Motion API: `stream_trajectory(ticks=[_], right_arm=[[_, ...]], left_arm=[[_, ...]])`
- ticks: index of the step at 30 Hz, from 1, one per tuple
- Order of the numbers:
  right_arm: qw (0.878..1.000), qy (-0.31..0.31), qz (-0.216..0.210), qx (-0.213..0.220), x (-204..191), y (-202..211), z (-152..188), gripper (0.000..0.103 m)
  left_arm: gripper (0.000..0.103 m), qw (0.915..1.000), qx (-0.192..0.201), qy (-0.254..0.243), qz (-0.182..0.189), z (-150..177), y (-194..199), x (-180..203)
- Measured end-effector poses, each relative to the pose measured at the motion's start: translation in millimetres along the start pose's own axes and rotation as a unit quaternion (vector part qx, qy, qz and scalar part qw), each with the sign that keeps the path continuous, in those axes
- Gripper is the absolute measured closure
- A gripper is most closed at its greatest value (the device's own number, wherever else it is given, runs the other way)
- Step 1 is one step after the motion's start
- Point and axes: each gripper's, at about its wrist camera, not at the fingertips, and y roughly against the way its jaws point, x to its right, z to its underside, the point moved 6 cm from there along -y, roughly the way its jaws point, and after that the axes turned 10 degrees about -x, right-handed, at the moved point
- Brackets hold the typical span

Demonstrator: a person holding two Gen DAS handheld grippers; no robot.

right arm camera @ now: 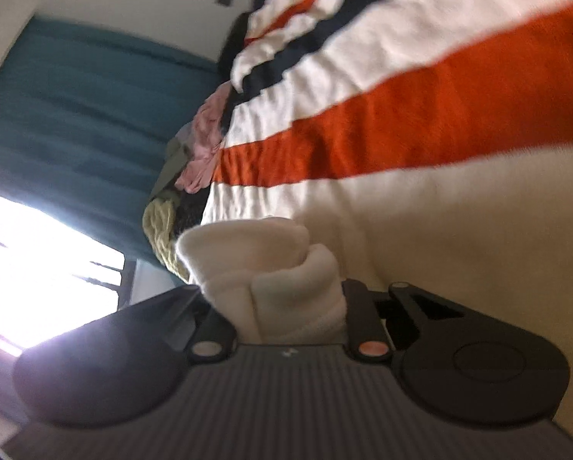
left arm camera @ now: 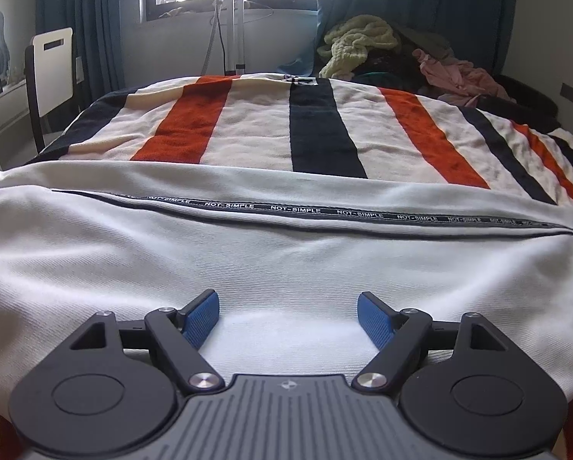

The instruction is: Fold clothes

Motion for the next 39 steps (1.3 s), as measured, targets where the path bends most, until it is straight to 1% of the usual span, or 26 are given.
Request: stream_trajectory(ticks=[2,6,7,8,9,10,11,15,16,19,21,23,26,29,32,34,36,39], right_arm=[[1.000,-0.002,0.009,-0.007,2,0,1,0.087],[0.998,-0.060,0.017,-0.023,20,2,6,0.085],[0.997,-0.073,0.017,-0.026,23,3,7,0.081],[0.996,-0.079,0.019,-0.029,25,3,8,0.072],[0.996,-0.084,0.022,-0.033,26,2,8,0.066],[0.995,-0.088,0.026,-0.037,28,2,9,0.050],[0.995,-0.092,0.029,-0.041,29,2,10,0.043],[0.995,-0.084,0.030,-0.054,30,0,15,0.042],[0.995,-0.082,0.025,-0.054,29,-1,15,0.041],[0.996,-0.061,0.005,-0.060,22,-6,14,0.042],[0.997,-0.033,0.005,-0.063,14,-10,14,0.049],[0.998,0.003,0.019,-0.060,4,-10,14,0.092],[0.996,0.077,0.024,-0.045,-21,-5,15,0.092],[0.988,0.153,0.014,-0.018,-59,6,23,0.092],[0.975,0.221,0.002,0.018,-97,22,38,0.092],[0.962,0.269,-0.004,0.039,-128,33,56,0.092],[0.942,0.331,-0.003,0.056,-160,42,80,0.092],[0.908,0.412,-0.006,0.072,-207,51,127,0.092]], left_arm=[[0.022,1.0000,0.000,0.001,0.006,0,3,-1],[0.022,0.9999,0.005,-0.001,0.011,3,8,-2],[0.022,0.9999,0.005,-0.001,0.011,3,9,-2],[0.022,0.9999,0.005,0.000,0.012,3,10,-2],[0.022,0.9999,0.005,0.001,0.013,3,10,-2],[0.022,0.9999,0.005,0.005,0.015,3,11,-3],[0.022,0.9998,0.005,0.009,0.017,2,12,-3],[0.022,0.9997,0.006,0.016,0.020,3,13,-5],[0.022,0.9997,0.006,0.015,0.018,3,13,-4],[0.021,1.0000,-0.006,-0.002,0.003,5,9,1],[0.019,0.9998,-0.009,-0.015,-0.009,7,6,5],[0.018,0.9996,-0.010,-0.020,-0.014,8,5,7],[0.017,0.9997,-0.013,-0.017,-0.013,7,4,7],[0.015,0.9997,-0.016,-0.014,-0.007,5,7,6],[0.015,0.9997,-0.021,-0.016,-0.004,0,11,3],[0.015,0.9997,-0.019,-0.012,-0.006,-4,17,-3],[0.015,0.9999,-0.011,0.003,-0.001,-10,28,-13],[0.013,0.9993,0.020,0.031,0.010,-22,51,-32]])
